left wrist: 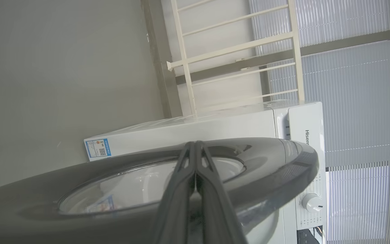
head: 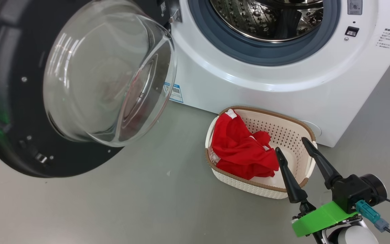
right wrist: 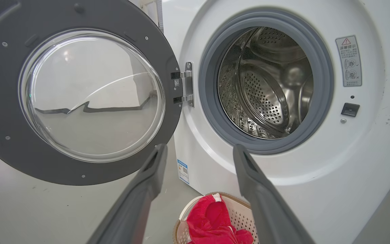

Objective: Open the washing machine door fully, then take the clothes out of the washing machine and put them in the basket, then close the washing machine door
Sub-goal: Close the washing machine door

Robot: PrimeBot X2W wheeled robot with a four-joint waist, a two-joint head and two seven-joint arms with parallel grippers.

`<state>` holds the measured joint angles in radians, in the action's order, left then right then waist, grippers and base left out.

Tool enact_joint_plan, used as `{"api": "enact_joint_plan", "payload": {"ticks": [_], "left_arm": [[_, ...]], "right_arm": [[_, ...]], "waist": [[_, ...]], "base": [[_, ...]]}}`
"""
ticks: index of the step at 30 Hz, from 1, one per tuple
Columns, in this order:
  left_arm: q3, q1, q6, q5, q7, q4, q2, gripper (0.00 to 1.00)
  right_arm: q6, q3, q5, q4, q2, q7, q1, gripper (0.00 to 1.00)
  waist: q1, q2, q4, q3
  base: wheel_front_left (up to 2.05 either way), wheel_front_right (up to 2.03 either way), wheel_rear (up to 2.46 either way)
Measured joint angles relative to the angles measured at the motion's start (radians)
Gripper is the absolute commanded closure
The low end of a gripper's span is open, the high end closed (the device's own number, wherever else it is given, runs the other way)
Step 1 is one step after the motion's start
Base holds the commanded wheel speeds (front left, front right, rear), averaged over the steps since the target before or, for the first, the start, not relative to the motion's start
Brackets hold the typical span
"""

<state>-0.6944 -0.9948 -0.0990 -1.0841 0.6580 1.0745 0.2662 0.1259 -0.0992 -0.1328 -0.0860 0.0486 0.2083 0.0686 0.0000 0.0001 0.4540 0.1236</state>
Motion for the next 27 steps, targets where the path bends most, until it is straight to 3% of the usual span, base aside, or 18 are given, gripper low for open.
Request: {"api": "enact_joint_plan", "payload": {"ticks": [13, 27], "left_arm": [[-0.011, 0.05, -0.017, -0.058, 0.072, -0.086, -0.074, 1.0], [-0.012, 0.17, -0.002, -0.107, 0.146, -0.319, -0.194, 1.0]], "right_arm": [[0.0, 0.002, -0.004, -0.017, 0.0, 0.011, 0.0, 0.0], [0.0, 0.005, -0.035, -0.025, 0.0, 0.021, -0.001, 0.0]], "waist": [[0.0, 0.0, 0.019, -0.015], [0.0, 0.0, 0.022, -0.03]], "base": [[0.0, 0.0, 0.0], [0.0, 0.0, 0.0]]}}
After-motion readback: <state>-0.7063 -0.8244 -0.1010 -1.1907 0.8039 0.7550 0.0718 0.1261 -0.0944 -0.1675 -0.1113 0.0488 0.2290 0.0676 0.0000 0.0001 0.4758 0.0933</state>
